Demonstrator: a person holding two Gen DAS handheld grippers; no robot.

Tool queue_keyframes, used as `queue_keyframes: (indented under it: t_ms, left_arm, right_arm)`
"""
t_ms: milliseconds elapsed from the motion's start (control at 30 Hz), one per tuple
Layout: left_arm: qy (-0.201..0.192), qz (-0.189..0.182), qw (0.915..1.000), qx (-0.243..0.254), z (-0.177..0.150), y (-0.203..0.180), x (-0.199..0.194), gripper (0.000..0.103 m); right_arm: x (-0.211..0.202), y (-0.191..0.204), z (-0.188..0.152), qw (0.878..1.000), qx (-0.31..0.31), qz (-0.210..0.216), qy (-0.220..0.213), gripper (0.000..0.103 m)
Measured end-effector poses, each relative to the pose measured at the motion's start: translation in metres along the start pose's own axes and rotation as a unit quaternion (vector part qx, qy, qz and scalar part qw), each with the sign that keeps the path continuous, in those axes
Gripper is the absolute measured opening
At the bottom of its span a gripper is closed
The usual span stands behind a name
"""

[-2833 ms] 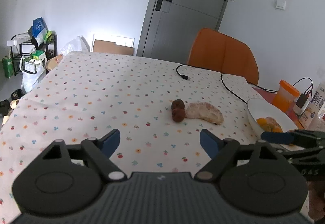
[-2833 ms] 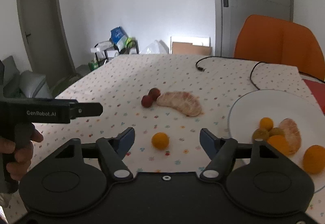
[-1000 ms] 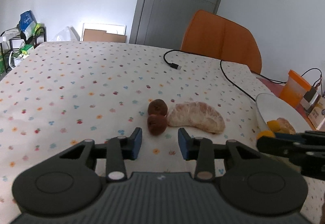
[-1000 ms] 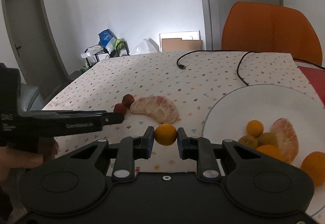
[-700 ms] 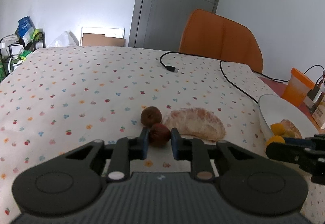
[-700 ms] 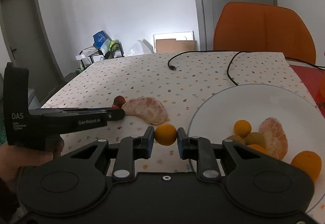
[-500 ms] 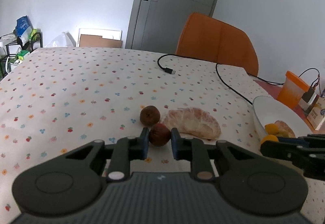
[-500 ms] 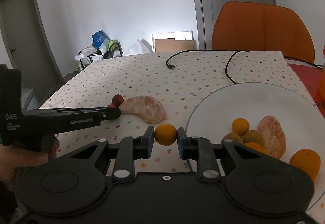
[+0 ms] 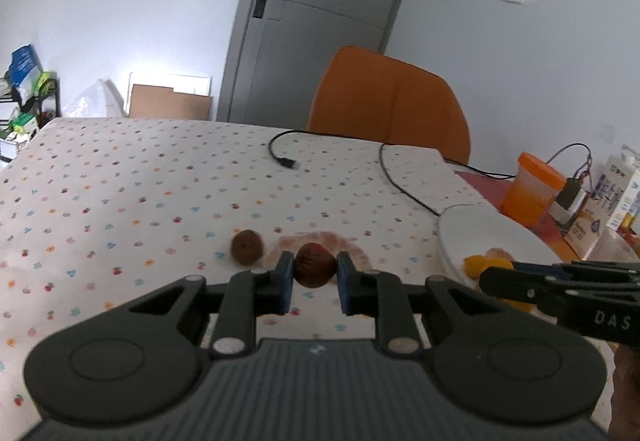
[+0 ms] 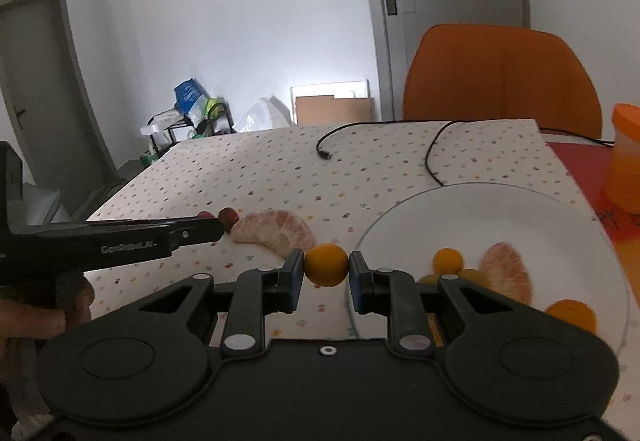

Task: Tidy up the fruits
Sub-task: 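Carry both fruits over the plate and open both tools to release them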

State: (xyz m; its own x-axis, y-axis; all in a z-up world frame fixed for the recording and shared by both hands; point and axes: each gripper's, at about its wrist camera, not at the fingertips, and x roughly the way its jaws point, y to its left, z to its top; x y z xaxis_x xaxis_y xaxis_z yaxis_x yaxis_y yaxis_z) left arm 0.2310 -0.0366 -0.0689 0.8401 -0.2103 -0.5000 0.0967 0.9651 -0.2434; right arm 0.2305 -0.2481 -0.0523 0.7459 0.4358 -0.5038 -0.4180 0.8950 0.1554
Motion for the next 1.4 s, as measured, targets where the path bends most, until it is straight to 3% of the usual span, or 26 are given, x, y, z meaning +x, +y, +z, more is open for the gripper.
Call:
queue_keyframes:
  t_ms: [900,1267,1400]
  left_arm:
    - [0.013,-0.088,0.9936,0.069,-0.003,-0.109,0.016,0.021]
    - [0.03,-0.093,0.992,0.079,-0.009,-0.129,0.028,0.021]
    - [0.033,-0.078,0.9925,0.087,-0.01,-0.13,0.03,0.023]
  right_arm:
    - [-0.055,-0.09,-0.017,0.993,0.066,-0.093,-0.037,0.023]
    - [-0.063,-0.115,-0.029,0.99,0.084,-0.109,-0.038,0.023]
    - [-0.062,-0.12,-0.03,0.989,0.091,-0.11,-0.039,0.023]
